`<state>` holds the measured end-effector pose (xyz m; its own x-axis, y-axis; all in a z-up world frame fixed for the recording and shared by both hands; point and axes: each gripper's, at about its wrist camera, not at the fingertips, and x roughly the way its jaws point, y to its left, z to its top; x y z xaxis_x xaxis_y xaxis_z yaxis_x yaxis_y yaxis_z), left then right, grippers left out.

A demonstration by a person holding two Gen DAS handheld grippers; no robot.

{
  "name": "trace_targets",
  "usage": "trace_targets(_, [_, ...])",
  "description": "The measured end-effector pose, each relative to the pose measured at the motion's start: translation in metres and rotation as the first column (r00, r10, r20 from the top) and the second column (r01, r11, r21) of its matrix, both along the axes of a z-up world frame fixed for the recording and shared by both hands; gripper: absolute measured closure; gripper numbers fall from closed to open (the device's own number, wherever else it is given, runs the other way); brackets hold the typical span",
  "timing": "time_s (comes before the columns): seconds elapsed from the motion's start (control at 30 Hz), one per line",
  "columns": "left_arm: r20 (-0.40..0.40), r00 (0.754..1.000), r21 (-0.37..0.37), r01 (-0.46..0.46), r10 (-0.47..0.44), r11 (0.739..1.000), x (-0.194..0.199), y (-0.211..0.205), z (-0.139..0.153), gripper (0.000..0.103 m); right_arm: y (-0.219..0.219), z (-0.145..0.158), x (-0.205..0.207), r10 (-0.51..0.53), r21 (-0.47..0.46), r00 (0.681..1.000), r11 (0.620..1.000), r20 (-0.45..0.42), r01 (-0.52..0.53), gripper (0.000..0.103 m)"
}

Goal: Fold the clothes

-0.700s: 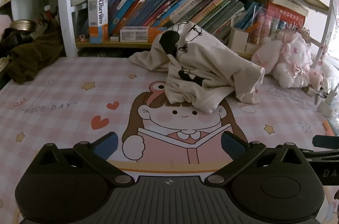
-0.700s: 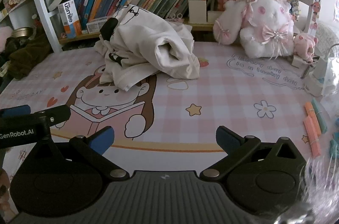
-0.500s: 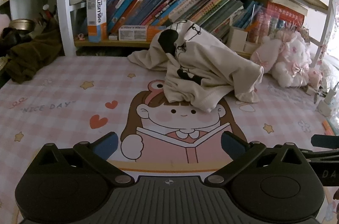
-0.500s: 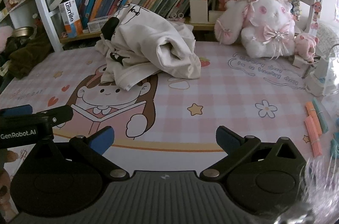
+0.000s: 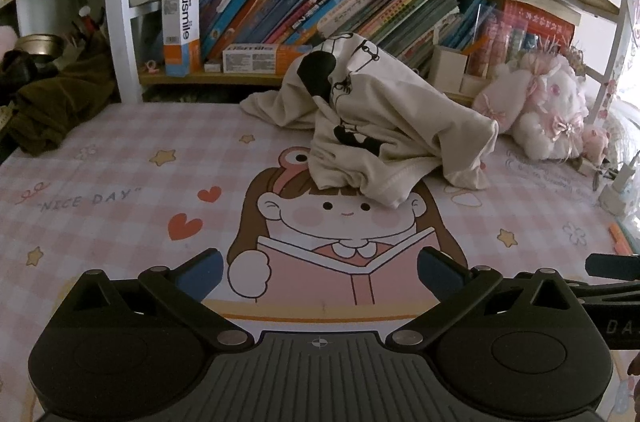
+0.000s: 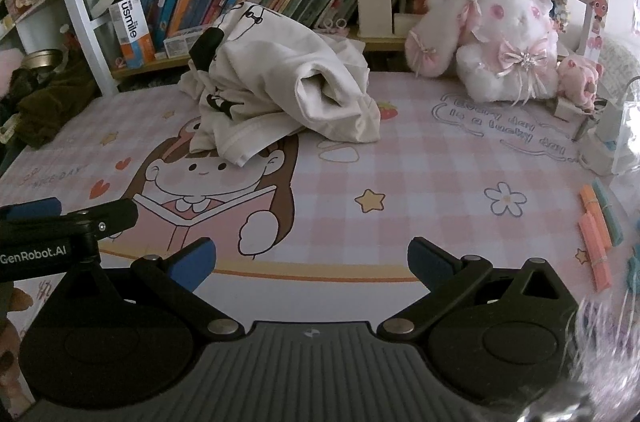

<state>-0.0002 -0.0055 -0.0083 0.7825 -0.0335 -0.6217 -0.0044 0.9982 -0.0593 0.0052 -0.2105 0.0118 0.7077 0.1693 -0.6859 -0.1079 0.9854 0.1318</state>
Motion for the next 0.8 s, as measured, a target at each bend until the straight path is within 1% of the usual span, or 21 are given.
trace_targets(0.8, [-0.014, 1.000, -0.004, 0.011, -0.011, 1.000, 0.0017, 0.0059, 0.0048, 0.000, 0.0014, -0.0015, 0.0013, 0.007, 0.004, 1.000, 1.000, -0.012, -0.007, 0.000])
